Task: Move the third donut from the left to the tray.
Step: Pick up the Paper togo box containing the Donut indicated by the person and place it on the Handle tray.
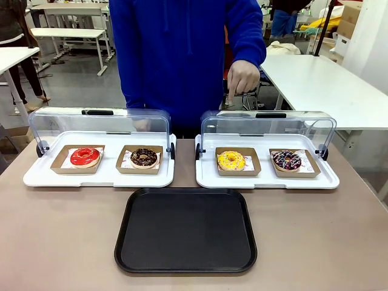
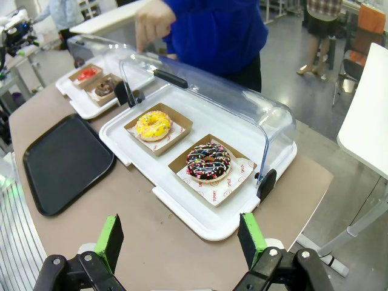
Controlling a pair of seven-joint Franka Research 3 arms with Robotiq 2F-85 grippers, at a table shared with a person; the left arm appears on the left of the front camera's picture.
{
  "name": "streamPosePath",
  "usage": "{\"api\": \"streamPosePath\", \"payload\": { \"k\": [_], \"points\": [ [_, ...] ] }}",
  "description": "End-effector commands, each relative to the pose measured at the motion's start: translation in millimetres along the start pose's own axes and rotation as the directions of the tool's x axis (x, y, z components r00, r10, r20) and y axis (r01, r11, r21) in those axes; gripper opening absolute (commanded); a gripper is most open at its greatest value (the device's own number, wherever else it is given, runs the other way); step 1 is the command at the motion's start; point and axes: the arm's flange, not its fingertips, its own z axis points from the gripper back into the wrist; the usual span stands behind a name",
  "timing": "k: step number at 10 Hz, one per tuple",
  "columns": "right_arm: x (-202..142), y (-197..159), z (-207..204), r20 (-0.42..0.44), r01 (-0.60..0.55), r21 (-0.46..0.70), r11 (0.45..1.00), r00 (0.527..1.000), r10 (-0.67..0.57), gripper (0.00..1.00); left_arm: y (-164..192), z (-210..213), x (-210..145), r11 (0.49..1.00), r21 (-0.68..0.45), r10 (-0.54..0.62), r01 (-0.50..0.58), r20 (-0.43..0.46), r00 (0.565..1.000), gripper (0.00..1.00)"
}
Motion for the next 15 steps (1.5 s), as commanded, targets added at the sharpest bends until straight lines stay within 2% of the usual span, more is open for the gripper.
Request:
{"api": "streamPosePath", "payload": {
  "k": [1,15],
  "points": [
    [1.7,-3.4,-0.9,0.026,-0.024,0.001,1.000,0.999,0.024,1.00,1.2,2.4,0.7,1.000,-0.003,-0.009,0.009,-0.009,1.000,1.00],
    [1.7,-3.4,-0.9,0.026,-0.024,0.001,1.000,0.999,0.024,1.00,1.2,2.4,0.7,1.000,-0.003,-0.009,0.009,-0.009,1.000,1.00]
  ]
}}
